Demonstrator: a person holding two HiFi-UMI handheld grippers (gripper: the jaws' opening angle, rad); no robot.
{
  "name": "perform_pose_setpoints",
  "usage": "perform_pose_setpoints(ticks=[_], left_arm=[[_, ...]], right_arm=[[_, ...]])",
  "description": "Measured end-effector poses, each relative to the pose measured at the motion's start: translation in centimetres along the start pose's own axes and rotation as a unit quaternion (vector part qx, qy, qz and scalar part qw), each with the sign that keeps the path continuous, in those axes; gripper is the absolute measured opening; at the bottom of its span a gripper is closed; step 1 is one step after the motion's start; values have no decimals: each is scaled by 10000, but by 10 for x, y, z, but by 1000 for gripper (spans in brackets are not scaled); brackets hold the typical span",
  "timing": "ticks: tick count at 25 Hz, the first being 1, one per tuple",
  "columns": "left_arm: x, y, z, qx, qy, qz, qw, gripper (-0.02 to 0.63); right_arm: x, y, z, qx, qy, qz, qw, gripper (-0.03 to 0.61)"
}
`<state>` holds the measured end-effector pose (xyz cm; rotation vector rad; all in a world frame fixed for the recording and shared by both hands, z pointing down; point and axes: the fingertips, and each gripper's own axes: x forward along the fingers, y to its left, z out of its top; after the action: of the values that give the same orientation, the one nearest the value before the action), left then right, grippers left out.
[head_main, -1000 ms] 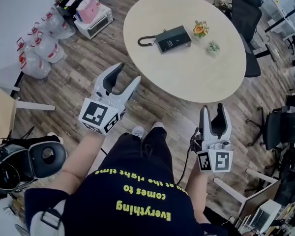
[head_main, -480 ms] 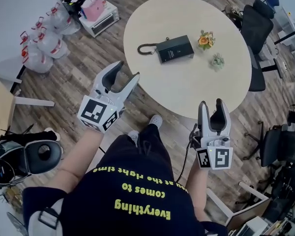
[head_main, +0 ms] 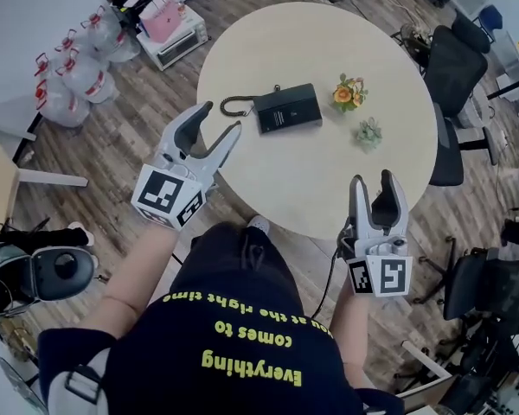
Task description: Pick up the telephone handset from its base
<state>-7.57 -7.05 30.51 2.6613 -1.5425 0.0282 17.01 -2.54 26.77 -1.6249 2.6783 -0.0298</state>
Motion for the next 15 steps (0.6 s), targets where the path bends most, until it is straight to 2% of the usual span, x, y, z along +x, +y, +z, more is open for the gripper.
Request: perform_pose_setpoints(ticks=[7,15], left_arm=[[36,13,-5,-44,127,83,9999,242],[94,32,-7,-28,191,-413,9990,242]], right_arm=[[31,-20,-12,155,117,111,9998,224],[73,-36,-11,164,155,-272,9994,224]])
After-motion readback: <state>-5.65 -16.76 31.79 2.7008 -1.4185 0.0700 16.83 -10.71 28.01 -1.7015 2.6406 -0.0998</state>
